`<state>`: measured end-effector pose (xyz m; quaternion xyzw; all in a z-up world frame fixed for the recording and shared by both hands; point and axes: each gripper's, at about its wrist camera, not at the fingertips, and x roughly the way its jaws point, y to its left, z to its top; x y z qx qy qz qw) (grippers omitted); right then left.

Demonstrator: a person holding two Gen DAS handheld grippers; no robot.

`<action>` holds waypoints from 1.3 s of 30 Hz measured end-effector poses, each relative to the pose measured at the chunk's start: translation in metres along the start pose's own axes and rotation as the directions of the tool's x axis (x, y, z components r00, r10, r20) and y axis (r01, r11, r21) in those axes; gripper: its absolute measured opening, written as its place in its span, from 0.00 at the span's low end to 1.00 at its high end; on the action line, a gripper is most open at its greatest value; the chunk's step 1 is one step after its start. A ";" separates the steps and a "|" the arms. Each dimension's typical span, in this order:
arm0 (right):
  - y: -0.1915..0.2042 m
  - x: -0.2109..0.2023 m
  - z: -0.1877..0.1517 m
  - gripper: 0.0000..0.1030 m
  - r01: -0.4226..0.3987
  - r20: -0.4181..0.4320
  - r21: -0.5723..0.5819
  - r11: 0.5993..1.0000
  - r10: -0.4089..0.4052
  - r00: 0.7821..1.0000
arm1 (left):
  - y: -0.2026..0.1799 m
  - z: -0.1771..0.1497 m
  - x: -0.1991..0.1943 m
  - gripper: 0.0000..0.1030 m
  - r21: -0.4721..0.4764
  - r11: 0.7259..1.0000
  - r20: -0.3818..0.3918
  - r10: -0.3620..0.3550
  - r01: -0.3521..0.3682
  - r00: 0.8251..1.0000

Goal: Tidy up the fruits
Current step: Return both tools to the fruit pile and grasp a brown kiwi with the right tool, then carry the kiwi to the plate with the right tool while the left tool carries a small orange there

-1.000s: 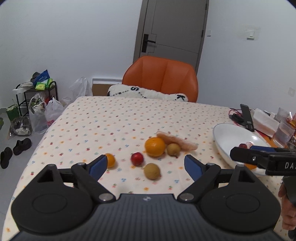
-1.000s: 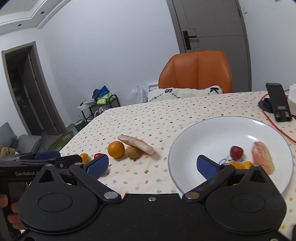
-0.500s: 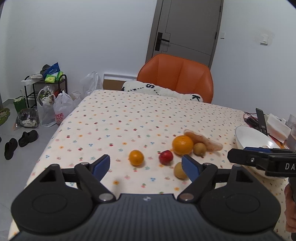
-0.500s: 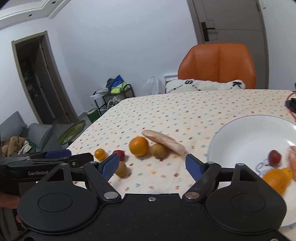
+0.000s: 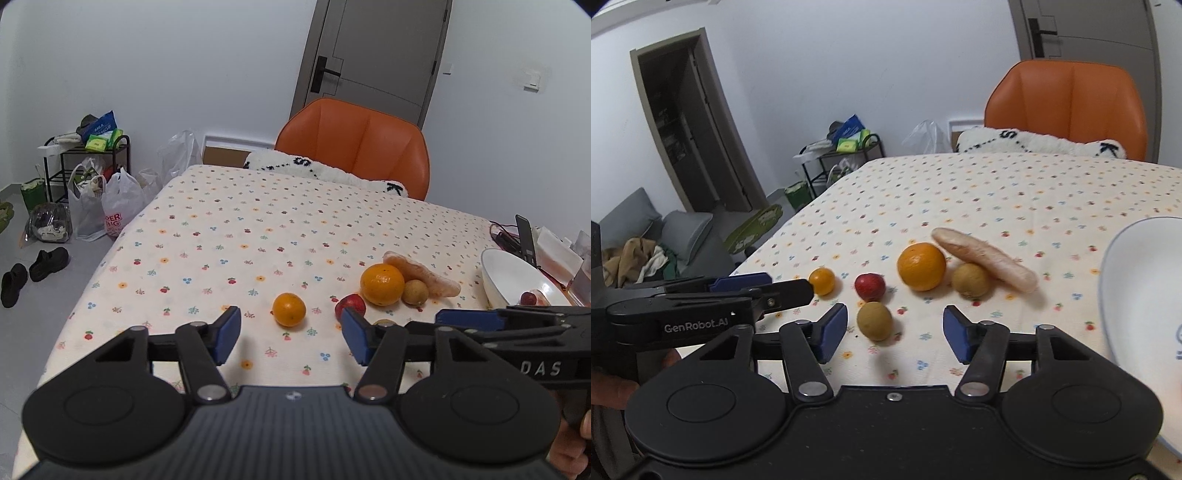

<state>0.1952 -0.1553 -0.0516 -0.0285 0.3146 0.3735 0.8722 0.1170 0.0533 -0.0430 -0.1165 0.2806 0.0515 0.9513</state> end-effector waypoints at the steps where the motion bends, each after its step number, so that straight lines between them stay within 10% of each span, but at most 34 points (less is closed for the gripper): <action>1: 0.001 0.002 0.000 0.53 -0.002 -0.004 -0.002 1.000 0.002 1.000 | 0.001 0.000 0.002 0.54 -0.001 1.000 -0.004 -0.001 0.001 1.000; 9: 0.003 0.020 -0.001 0.22 -0.043 -0.044 0.012 0.999 0.044 0.998 | 0.001 0.004 0.016 0.51 0.011 1.000 -0.019 -0.011 0.011 1.000; 18: -0.008 0.005 -0.001 0.22 -0.042 -0.009 0.041 0.998 0.042 0.999 | 0.003 0.004 0.034 0.20 -0.023 0.999 -0.038 -0.023 0.022 0.999; 39: -0.045 -0.049 -0.003 0.22 0.003 0.113 0.103 0.995 -0.014 0.993 | -0.065 0.014 0.009 0.20 0.092 0.994 0.012 -0.065 0.063 0.998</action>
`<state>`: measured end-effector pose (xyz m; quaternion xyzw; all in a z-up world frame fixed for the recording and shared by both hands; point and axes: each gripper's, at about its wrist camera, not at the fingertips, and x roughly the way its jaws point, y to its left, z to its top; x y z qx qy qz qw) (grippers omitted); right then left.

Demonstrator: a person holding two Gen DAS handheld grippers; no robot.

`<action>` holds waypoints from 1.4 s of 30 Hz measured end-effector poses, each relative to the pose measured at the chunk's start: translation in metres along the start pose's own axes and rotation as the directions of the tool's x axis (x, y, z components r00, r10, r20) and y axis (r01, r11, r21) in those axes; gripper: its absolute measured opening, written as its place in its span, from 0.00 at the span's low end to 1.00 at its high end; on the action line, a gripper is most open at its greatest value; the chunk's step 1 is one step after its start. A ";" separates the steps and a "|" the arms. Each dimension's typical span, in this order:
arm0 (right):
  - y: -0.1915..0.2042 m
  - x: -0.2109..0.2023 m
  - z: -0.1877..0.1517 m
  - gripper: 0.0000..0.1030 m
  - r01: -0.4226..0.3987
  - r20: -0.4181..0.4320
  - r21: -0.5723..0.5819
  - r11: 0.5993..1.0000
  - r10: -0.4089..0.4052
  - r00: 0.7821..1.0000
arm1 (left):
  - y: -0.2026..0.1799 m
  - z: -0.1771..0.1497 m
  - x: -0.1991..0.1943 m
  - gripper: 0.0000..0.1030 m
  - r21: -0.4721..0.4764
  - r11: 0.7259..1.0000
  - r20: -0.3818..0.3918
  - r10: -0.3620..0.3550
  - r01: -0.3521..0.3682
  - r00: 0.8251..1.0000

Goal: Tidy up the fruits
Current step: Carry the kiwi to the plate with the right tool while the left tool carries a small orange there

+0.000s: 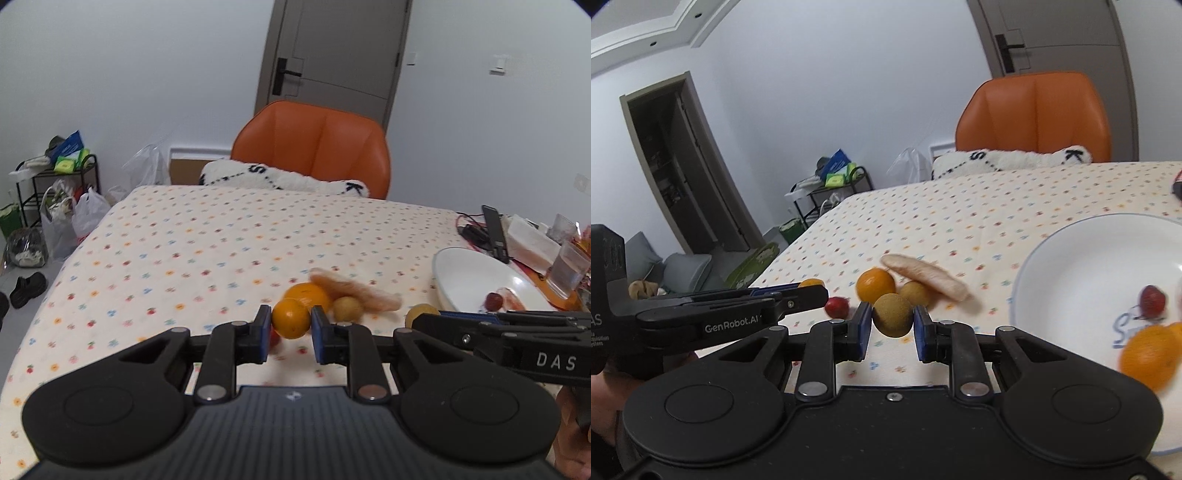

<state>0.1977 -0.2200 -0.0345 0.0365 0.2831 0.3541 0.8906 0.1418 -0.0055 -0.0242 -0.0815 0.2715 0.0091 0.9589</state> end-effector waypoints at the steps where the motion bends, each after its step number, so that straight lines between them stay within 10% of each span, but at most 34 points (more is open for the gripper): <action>1: -0.003 -0.003 0.000 0.22 0.005 0.006 0.004 1.000 -0.005 1.000 | -0.004 0.000 0.000 0.20 0.006 1.000 0.003 -0.005 0.005 1.000; 42: -0.102 -0.074 -0.011 0.22 0.186 0.110 0.167 0.968 -0.206 0.972 | -0.129 0.008 0.038 0.21 0.137 0.968 -0.034 -0.209 0.211 0.977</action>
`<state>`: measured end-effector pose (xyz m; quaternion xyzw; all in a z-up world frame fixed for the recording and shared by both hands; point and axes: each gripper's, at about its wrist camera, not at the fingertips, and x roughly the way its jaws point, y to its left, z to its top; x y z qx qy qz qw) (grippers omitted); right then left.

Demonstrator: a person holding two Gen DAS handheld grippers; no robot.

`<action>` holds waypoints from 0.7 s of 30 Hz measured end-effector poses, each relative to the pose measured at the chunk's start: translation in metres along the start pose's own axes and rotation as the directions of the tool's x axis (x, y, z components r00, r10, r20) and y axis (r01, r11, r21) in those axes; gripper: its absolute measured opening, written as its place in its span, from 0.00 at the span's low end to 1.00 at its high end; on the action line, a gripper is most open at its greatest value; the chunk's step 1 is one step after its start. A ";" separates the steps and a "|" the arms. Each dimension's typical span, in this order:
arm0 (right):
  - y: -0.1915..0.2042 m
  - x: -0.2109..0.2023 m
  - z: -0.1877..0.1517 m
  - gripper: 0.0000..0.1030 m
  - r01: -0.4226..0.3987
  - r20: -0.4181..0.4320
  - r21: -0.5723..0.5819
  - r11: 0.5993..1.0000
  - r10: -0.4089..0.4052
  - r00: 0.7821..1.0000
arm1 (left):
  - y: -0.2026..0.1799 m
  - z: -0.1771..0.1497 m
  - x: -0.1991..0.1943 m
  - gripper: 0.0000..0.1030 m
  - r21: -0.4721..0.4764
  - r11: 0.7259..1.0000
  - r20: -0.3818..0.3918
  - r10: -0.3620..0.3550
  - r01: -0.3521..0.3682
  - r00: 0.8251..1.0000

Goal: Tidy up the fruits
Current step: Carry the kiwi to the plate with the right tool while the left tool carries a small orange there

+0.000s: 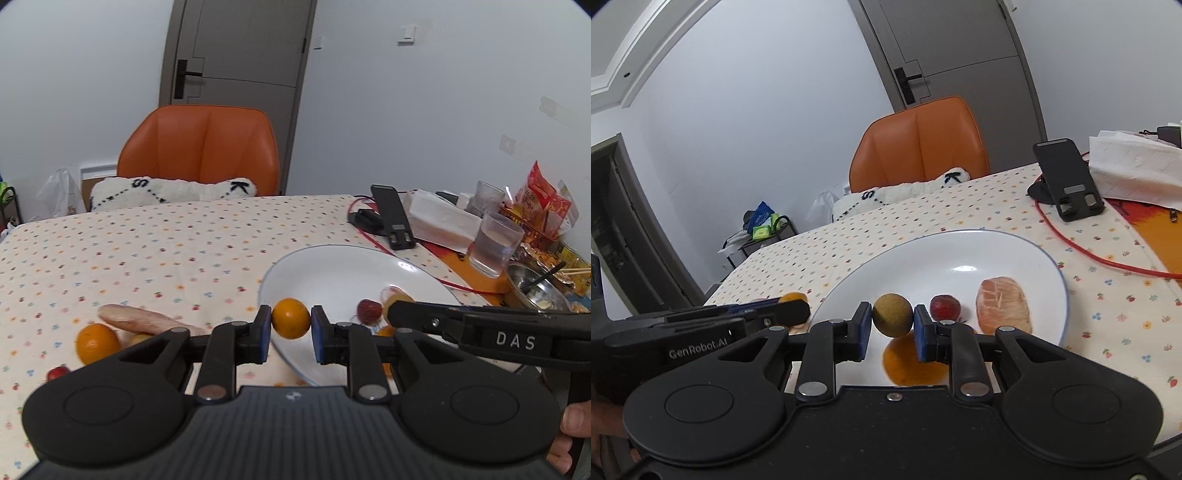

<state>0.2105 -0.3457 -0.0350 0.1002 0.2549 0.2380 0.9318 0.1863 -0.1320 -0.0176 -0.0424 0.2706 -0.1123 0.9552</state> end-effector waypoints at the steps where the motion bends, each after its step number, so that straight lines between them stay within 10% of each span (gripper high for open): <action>1: 0.000 0.000 0.001 0.22 0.002 0.003 -0.001 1.000 -0.002 1.000 | -0.001 0.000 0.002 0.21 -0.001 1.000 -0.003 -0.004 0.004 1.000; 13: -0.001 0.008 0.010 0.28 -0.002 0.041 0.009 1.000 0.002 0.999 | -0.004 0.005 0.004 0.28 -0.003 1.000 -0.011 0.019 -0.019 1.000; 21: 0.002 0.008 0.007 0.60 0.001 0.057 0.022 1.000 -0.002 0.998 | 0.010 0.008 -0.012 0.79 -0.019 0.997 0.017 0.079 -0.078 0.997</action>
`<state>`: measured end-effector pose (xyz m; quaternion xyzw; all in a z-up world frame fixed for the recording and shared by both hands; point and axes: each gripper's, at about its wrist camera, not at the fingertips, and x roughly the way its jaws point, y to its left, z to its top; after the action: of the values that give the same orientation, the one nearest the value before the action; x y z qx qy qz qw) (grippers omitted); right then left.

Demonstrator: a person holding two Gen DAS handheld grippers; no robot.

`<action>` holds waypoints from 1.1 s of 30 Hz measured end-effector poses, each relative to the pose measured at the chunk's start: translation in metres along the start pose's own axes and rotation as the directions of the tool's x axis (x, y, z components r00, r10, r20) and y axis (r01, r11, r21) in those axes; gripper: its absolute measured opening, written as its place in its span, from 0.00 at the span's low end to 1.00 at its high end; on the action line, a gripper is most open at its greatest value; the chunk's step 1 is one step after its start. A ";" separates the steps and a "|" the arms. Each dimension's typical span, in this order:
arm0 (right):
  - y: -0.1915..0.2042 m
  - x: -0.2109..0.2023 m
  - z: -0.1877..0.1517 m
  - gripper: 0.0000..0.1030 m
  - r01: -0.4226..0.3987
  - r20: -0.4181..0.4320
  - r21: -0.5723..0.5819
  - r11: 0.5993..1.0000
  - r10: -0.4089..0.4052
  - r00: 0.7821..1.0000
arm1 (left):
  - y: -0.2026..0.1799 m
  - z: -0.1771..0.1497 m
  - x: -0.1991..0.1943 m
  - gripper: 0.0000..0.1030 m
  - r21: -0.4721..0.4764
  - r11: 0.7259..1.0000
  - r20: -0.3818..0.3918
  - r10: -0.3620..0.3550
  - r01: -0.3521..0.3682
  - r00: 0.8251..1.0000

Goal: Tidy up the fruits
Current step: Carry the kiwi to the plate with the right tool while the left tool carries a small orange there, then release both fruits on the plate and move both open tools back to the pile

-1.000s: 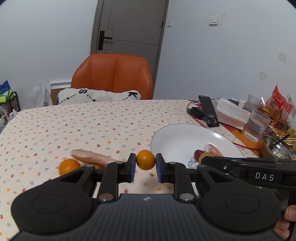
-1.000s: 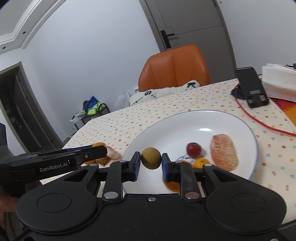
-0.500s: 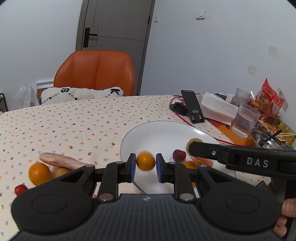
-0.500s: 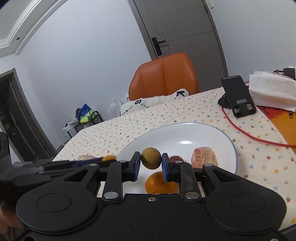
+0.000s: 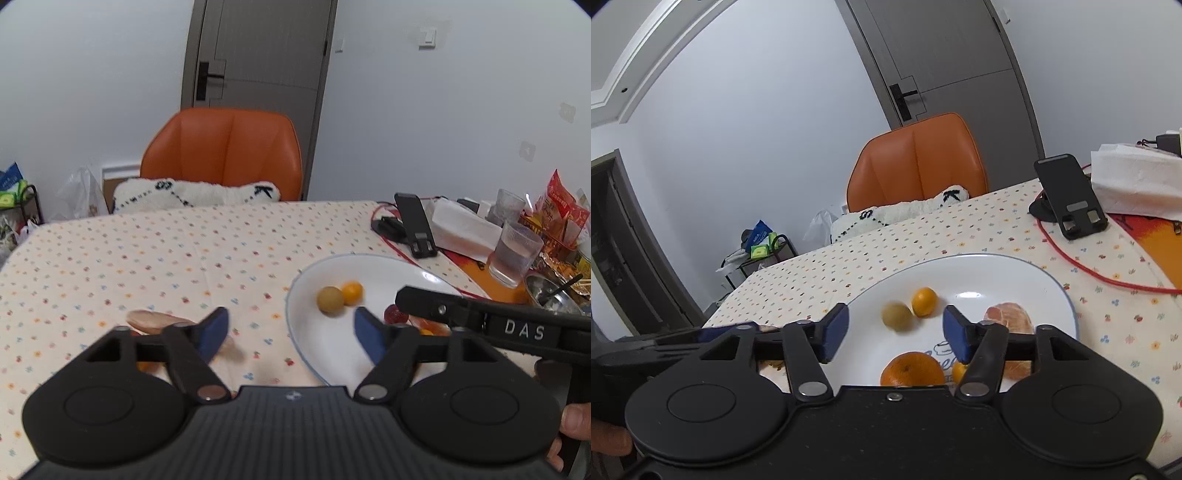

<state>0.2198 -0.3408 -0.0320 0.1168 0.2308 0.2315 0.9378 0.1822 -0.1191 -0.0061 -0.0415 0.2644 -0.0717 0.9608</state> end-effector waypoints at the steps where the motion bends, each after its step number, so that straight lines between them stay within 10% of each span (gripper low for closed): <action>1: 0.001 0.000 -0.001 0.64 0.001 0.003 -0.002 1.000 -0.001 1.000 | 0.001 0.000 -0.002 0.81 0.005 1.000 0.006 0.004 -0.004 1.000; 17: 0.019 0.000 -0.002 0.99 -0.006 0.011 -0.042 0.999 0.006 1.000 | 0.031 -0.006 -0.018 0.88 -0.005 0.995 -0.025 0.095 -0.095 0.995; 33: 0.044 0.012 0.000 1.00 -0.031 -0.001 -0.079 0.996 0.031 1.000 | 0.064 -0.005 -0.043 0.98 -0.039 0.988 0.017 0.151 -0.150 0.988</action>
<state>0.2122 -0.2967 -0.0216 0.0831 0.2195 0.2549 0.9381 0.1507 -0.0495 0.0034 -0.0400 0.2583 0.0065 0.9652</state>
